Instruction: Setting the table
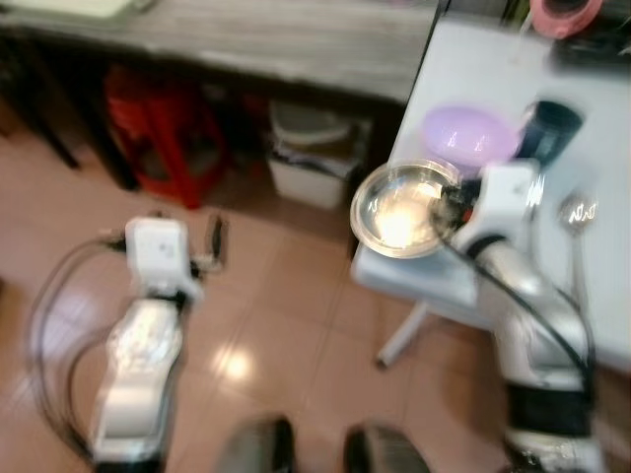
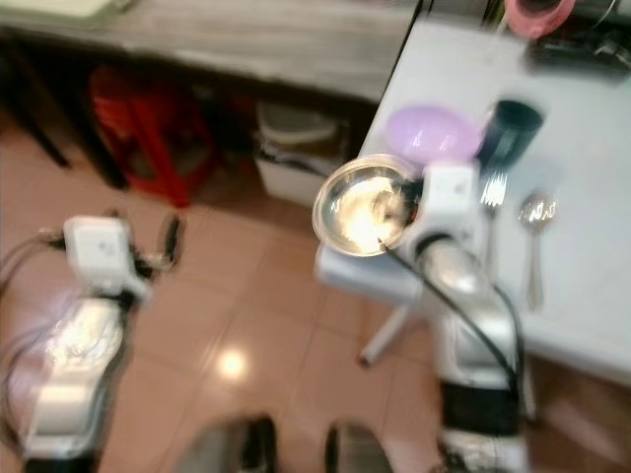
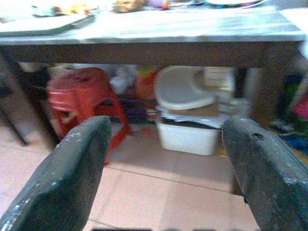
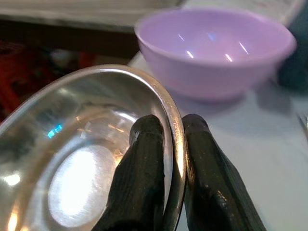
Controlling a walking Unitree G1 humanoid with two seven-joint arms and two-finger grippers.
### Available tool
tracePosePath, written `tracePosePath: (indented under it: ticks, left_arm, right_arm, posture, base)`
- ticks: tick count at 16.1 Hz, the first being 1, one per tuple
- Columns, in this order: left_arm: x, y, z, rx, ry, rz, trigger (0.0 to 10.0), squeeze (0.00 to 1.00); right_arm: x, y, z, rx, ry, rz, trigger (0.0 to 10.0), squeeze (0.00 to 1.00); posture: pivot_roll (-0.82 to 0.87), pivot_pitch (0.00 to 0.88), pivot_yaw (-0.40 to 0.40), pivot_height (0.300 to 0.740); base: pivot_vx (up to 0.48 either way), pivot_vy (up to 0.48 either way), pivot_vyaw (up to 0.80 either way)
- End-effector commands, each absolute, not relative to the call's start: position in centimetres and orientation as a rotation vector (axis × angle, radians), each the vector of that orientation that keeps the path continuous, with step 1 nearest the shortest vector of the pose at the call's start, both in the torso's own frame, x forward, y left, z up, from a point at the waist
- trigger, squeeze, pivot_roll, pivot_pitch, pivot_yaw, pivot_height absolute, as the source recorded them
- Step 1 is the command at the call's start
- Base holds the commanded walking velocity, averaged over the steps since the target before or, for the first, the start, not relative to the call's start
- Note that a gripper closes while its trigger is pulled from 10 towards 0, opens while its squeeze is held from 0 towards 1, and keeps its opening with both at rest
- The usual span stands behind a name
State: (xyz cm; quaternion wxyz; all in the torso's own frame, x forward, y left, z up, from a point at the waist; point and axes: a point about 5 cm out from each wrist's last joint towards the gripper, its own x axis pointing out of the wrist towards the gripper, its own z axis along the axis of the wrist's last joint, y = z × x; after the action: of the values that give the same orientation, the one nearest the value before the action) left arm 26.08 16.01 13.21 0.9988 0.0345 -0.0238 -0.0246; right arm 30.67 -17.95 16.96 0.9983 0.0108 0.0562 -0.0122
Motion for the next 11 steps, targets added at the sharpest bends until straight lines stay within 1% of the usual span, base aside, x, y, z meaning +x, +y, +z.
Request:
tracePosePath:
  ticks: [1,3,4,6,8,9,10,11]
  left_arm:
    - [25.8,16.3,12.7,0.1,-0.031,-0.052,10.0,0.0]
    - [25.7,16.0,12.5,0.078,-0.028,-0.07,10.0,0.0]
    - [25.9,15.5,12.3,0.08,-0.029,-0.07,10.0,0.0]
    - [26.2,15.1,12.3,0.087,-0.035,-0.079,10.0,0.0]
    - [26.4,15.2,12.5,0.105,-0.045,-0.079,10.0,0.0]
    - [26.5,15.3,12.5,0.113,-0.048,-0.077,10.0,0.0]
    - [26.7,15.4,12.6,0.116,-0.051,-0.073,10.0,0.0]
    - [26.8,15.4,12.7,0.11,-0.055,-0.068,10.0,0.0]
  right_arm:
    - [30.6,-17.6,16.3,0.027,0.133,-0.015,0.0,0.0]
    - [30.3,-17.4,15.9,0.033,0.137,-0.017,0.0,0.0]
    - [30.1,-17.3,15.4,0.014,0.129,-0.037,0.0,0.0]
    - [29.9,-17.1,14.8,0.042,0.112,-0.045,0.0,0.0]
    - [29.7,-16.9,15.1,0.048,0.09,-0.031,0.0,0.0]
    - [29.6,-16.8,15.1,0.05,0.079,-0.026,3.9,0.0]
    - [29.5,-16.8,15.1,0.047,0.074,-0.025,10.0,0.0]
    - [29.4,-16.9,15.0,0.052,0.073,-0.03,10.0,0.0]
  posture:
    - [-0.01,0.111,0.02,0.74]
    - [-0.01,0.105,0.021,0.74]
    - [-0.01,0.1,0.019,0.74]
    - [-0.01,0.094,0.019,0.74]
    - [-0.01,0.096,0.017,0.74]
    - [-0.01,0.094,0.015,0.74]
    - [-0.01,0.093,0.013,0.74]
    - [-0.01,0.093,0.012,0.74]
  base:
    - [0.33,0.349,0.0]
    - [0.373,0.3,0.0]
    - [0.428,0.0,0.0]
    - [0.426,0.0,0.0]
    - [0.428,0.0,0.0]
    - [0.431,0.0,0.0]
    - [0.442,0.0,0.0]
    - [0.442,0.0,0.0]
